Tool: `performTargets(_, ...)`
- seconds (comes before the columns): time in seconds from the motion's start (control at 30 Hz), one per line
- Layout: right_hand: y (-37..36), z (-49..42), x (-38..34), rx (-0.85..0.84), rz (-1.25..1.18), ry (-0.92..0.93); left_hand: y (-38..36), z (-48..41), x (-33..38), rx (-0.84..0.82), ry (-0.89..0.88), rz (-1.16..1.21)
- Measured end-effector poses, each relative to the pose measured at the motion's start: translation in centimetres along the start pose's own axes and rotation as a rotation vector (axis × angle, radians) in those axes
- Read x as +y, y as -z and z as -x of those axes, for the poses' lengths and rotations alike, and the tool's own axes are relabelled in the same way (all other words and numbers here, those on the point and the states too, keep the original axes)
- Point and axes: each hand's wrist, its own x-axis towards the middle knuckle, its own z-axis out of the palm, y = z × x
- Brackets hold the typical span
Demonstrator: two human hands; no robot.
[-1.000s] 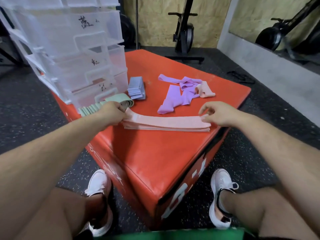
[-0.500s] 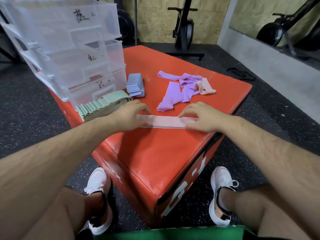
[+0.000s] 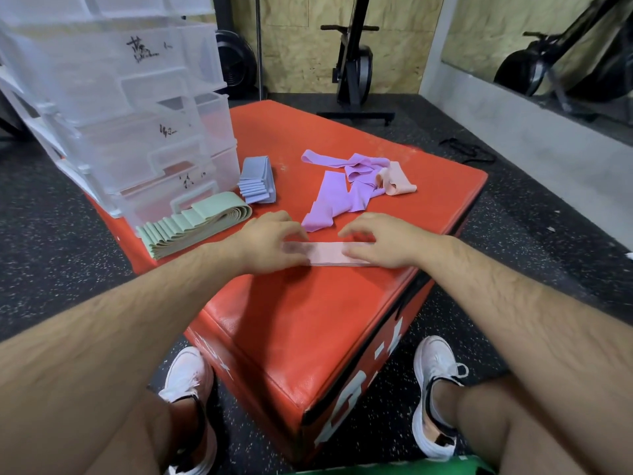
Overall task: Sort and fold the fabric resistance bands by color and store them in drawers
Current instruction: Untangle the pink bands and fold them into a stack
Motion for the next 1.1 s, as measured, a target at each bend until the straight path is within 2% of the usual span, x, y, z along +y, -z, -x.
performTargets(0.2,1.2,0.0,2.4,0.218,-0.003,-0.135,-0.2,-5.4,5.0,0.158,-0.075,0.029)
performTargets(0.3,1.6,0.0,4.6,0.287,0.043,-0.294,-1.5,-8.7,7.5,0.233,-0.088,0.078)
performTargets(0.43,2.2,-0.9,7.6,0.247,0.105,-0.474,-3.5,-12.1,9.7,0.240,-0.075,0.086)
performTargets(0.6,3.3,-4.2,9.5,0.163,0.110,-0.546,-5.2,-14.3,10.4,0.243,-0.092,0.081)
performTargets(0.67,3.5,-5.3,9.2,0.124,0.068,-0.581,-5.3,-14.4,9.7,0.248,-0.116,0.059)
performTargets(0.77,3.0,-5.7,9.7,0.155,-0.047,-0.653,-5.0,-14.3,8.8,0.223,-0.095,0.066)
performTargets(0.83,3.0,-5.2,9.6,0.199,-0.060,-0.651,-4.4,-14.0,8.6,0.235,-0.069,0.085)
performTargets(0.93,3.8,-4.0,9.0,0.285,-0.038,-0.555,-3.5,-13.2,8.8,0.255,-0.064,0.119)
performTargets(1.03,4.8,-2.3,8.3,0.441,-0.033,-0.504,-2.8,-12.1,9.6,0.241,-0.069,0.143)
performTargets(1.1,5.4,-1.1,7.4,0.540,-0.125,-0.488,-2.4,-11.4,10.0,0.242,-0.056,0.198)
